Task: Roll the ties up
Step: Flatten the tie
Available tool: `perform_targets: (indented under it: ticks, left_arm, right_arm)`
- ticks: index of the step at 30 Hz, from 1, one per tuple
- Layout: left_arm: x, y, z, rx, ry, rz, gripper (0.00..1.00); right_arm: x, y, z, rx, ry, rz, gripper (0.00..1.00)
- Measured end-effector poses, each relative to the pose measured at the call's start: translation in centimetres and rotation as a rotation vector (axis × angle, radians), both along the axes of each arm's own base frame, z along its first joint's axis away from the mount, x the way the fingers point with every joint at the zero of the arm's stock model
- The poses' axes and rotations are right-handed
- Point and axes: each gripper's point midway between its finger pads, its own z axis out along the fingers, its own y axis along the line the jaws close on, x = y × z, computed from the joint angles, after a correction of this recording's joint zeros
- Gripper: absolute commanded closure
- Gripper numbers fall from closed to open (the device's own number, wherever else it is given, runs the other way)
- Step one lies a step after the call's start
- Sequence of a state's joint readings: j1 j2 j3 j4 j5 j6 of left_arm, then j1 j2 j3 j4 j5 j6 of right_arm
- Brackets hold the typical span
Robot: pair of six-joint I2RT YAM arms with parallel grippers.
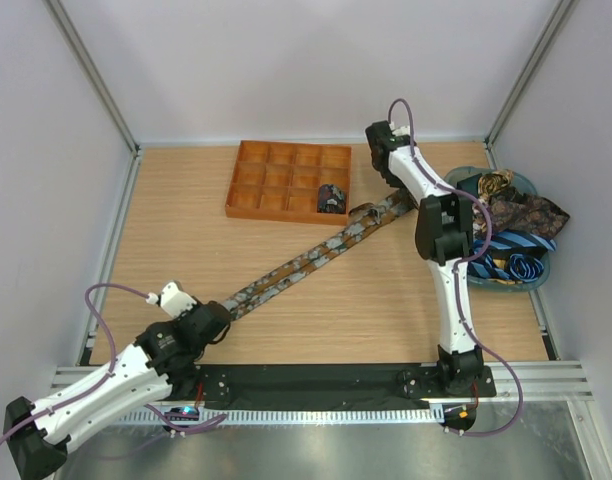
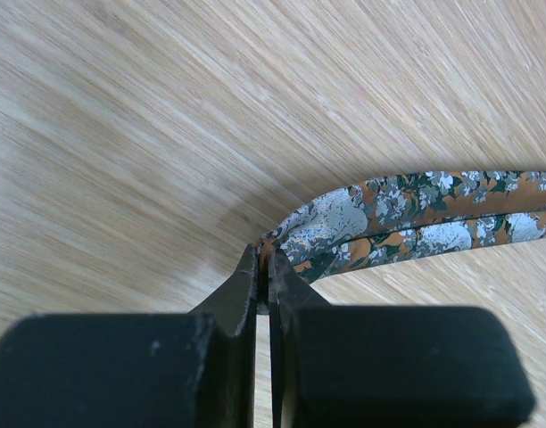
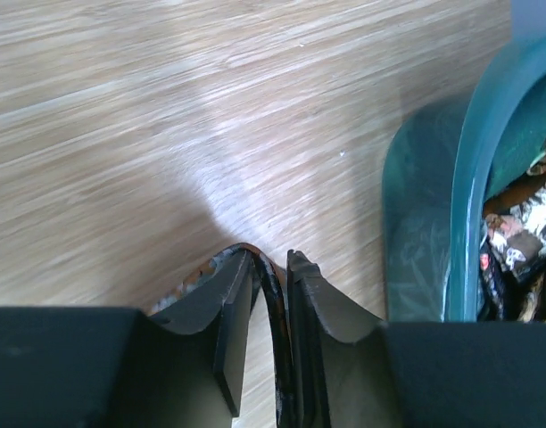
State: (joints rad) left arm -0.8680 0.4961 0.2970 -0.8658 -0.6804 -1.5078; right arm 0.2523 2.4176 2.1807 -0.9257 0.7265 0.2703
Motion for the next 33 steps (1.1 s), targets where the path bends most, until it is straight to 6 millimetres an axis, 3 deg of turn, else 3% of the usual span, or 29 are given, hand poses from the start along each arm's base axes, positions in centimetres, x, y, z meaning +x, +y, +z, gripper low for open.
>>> perform_targets:
  ticks: [5, 6, 8, 9, 10, 13, 16, 19, 22, 26, 29, 33]
  left_arm:
    - [0.0, 0.1, 0.0, -0.003, -0.001, 0.002, 0.99]
    - [-0.1, 0.1, 0.0, -0.002, 0.000, 0.002, 1.00]
    - [-0.1, 0.1, -0.1, 0.003, 0.004, 0.002, 0.99]
    - [-0.1, 0.1, -0.1, 0.008, 0.008, 0.002, 1.00]
    - [-0.1, 0.2, -0.2, 0.013, 0.012, 0.002, 0.99]
    - [-0.2, 0.3, -0.5, 0.028, 0.023, 0.003, 0.99]
    - [-0.3, 0.4, -0.5, 0.033, 0.027, 0.003, 0.99]
    - [-0.3, 0.4, -0.5, 0.033, 0.027, 0.004, 1.00]
    - [-0.2, 0.4, -0.5, 0.034, 0.027, 0.005, 0.99]
    - [-0.2, 0.4, -0.5, 0.033, 0.026, 0.004, 0.99]
    - [-0.2, 0.4, -0.4, 0.028, 0.021, 0.003, 1.00]
    - [-0.1, 0.2, -0.2, 0.014, 0.009, 0.000, 1.00]
  right_arm:
    - [0.8, -2.0, -0.8, -0.005, 0.046, -0.010, 0.59]
    - [1.3, -2.5, -0.7, 0.008, 0.038, -0.014, 0.49]
    - [2.1, -3.3, -0.3, 0.031, 0.021, -0.020, 0.43]
    - [2.3, -3.7, -0.1, 0.040, 0.009, -0.024, 0.34]
    - [2.6, -3.9, 0.2, 0.053, -0.006, -0.024, 0.31]
    - [3.1, -4.6, 1.2, 0.089, -0.051, -0.021, 0.25]
    - [2.9, -4.1, 2.8, 0.151, -0.091, 0.007, 0.30]
    - [2.3, -2.1, 5.1, 0.248, -0.156, 0.078, 0.32]
    - [0.2, 0.5, 7.3, 0.317, -0.195, 0.166, 0.33]
    - [-2.4, 6.1, 9.2, 0.426, -0.228, 0.384, 0.34]
    - [-3.9, 10.1, 8.6, 0.448, -0.182, 0.551, 0.36]
    - [-6.4, 13.5, 5.5, 0.457, -0.069, 0.705, 0.31]
